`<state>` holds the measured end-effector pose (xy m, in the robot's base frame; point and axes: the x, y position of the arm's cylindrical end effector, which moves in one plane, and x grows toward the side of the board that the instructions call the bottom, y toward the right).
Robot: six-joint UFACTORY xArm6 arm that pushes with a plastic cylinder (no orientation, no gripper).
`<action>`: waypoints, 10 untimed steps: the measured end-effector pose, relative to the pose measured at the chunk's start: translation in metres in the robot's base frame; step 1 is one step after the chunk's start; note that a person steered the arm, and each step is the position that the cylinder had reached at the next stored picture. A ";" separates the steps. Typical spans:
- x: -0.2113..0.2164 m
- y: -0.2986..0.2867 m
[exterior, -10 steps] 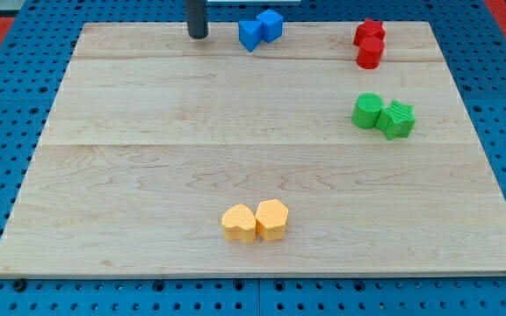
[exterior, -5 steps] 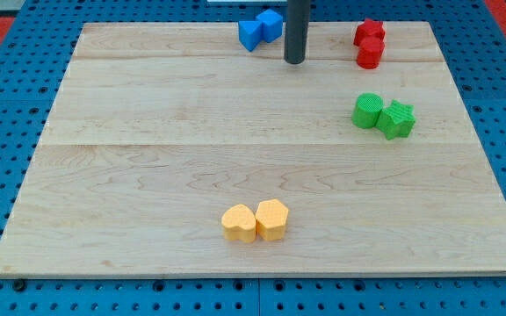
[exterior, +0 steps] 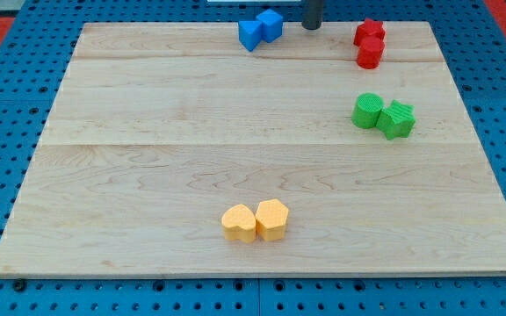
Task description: Slide the blue blocks slightly to the left
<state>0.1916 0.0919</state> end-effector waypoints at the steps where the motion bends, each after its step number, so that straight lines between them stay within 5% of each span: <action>1: 0.000 -0.004; 7: 0.002 -0.042; 10: 0.051 -0.042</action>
<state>0.2422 0.0498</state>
